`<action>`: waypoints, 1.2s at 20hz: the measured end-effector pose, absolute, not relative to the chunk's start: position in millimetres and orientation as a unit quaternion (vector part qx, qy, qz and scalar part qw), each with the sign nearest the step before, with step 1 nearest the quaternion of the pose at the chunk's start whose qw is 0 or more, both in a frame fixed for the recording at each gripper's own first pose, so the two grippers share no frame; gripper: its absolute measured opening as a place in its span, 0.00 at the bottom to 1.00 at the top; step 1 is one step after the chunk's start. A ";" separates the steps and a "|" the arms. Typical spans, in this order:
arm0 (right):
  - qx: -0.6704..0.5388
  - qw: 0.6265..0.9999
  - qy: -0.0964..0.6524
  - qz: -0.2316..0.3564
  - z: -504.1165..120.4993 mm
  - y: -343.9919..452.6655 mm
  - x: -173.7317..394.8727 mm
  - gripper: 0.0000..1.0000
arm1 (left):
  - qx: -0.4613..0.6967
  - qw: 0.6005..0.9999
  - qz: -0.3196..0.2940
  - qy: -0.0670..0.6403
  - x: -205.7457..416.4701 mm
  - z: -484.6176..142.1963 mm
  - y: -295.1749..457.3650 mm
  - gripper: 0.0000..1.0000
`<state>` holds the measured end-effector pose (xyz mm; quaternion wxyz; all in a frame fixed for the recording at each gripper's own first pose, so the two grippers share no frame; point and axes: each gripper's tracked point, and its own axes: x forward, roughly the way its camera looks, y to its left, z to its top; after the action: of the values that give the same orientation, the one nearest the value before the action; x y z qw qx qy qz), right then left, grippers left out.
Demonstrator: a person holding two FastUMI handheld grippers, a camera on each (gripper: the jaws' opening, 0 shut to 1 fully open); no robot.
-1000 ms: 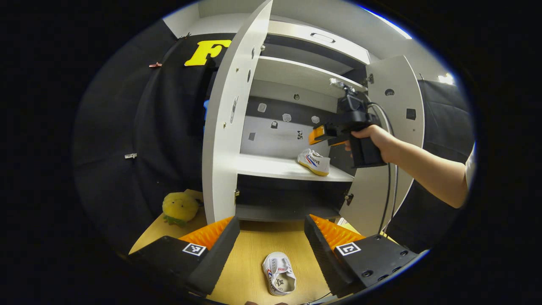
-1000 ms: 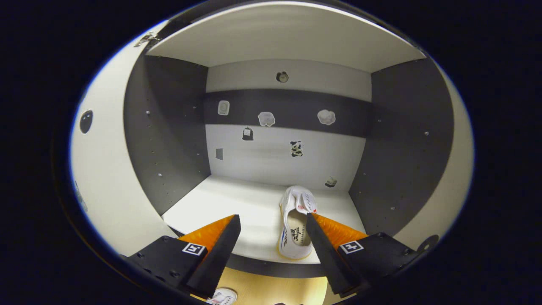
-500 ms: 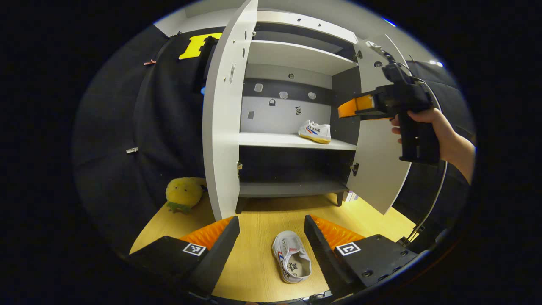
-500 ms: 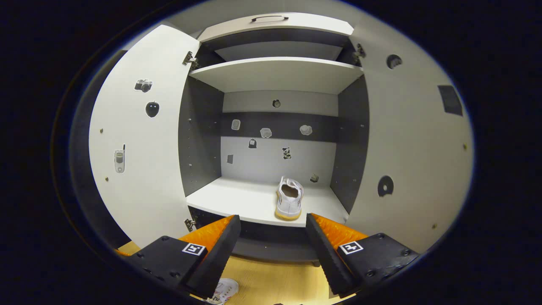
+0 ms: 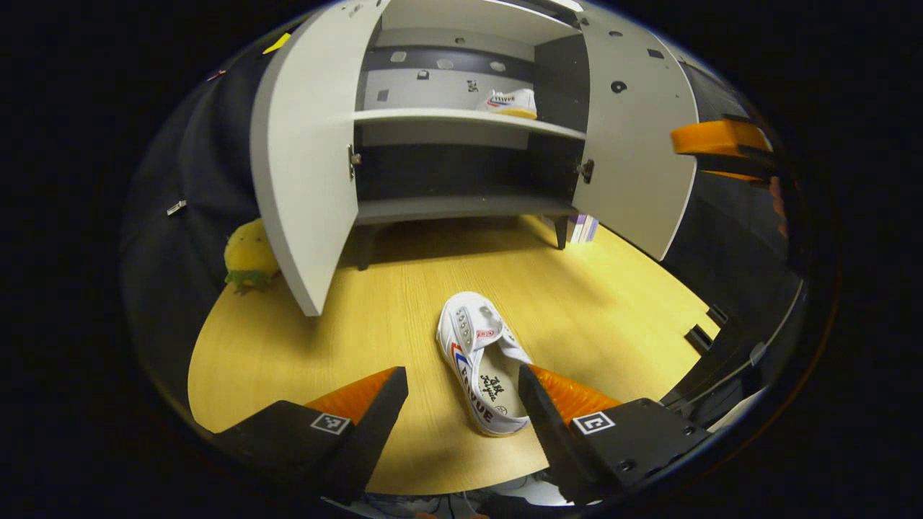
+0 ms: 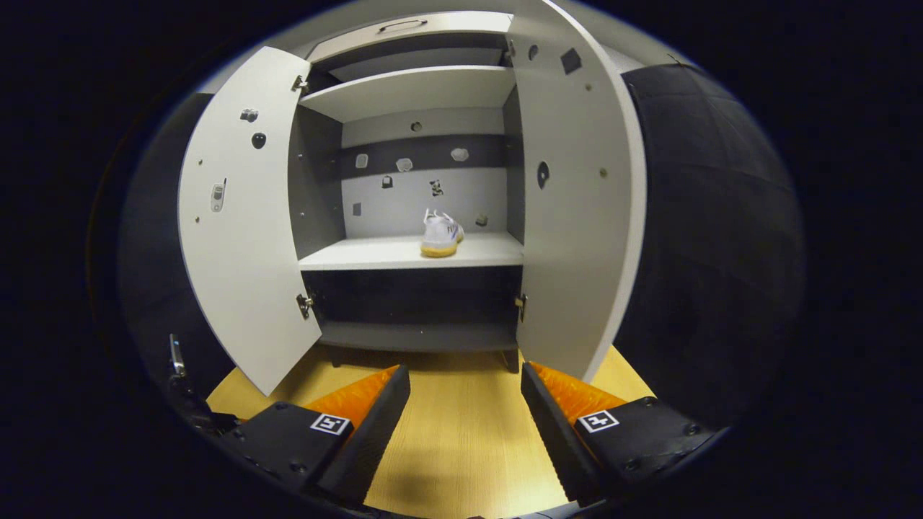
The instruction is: Grab one shoe with the right hand and put it into the shoe cabinet, grab the other shoe with the left hand and put it into the shoe cabinet; then close the right door with the right hand and the left door with the left hand.
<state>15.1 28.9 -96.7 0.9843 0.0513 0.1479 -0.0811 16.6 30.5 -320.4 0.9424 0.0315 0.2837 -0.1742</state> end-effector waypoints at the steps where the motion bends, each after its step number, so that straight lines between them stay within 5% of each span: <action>1: 0.064 0.981 0.157 -0.089 -103.8 24.4 6.7 0.98 | 0.037 0.939 -0.176 0.293 23.7 -328.5 28.3 0.96; 7: 0.073 0.976 0.175 -0.110 -123.7 8.1 -16.8 0.99 | 0.082 0.920 -0.172 0.342 66.7 -371.3 20.8 0.96; 11: 0.052 0.977 0.194 -0.075 -138.9 29.8 -25.5 0.99 | 0.104 0.914 -0.178 0.350 88.0 -382.2 13.1 0.94; 14: 0.042 0.975 0.215 -0.037 -150.5 50.5 -27.0 0.99 | 0.111 0.910 -0.181 0.356 96.5 -387.3 5.1 0.65; 19: 0.031 0.973 0.227 0.007 -158.6 73.0 -21.0 0.99 | 0.133 0.911 -0.146 0.362 101.6 -393.9 4.6 0.38; 22: 0.025 0.973 0.229 0.020 -162.1 76.8 -17.2 0.99 | 0.141 0.914 -0.113 0.364 103.1 -396.1 16.2 0.08; 24: 0.026 0.972 0.232 0.023 -164.5 76.3 -15.4 0.99 | 0.140 0.914 -0.120 0.362 103.9 -394.3 13.8 0.06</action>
<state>-15.4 76.3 -164.5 0.9720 0.0263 0.2323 0.0231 103.9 13.8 -394.3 0.9137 0.1404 0.3620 -0.1198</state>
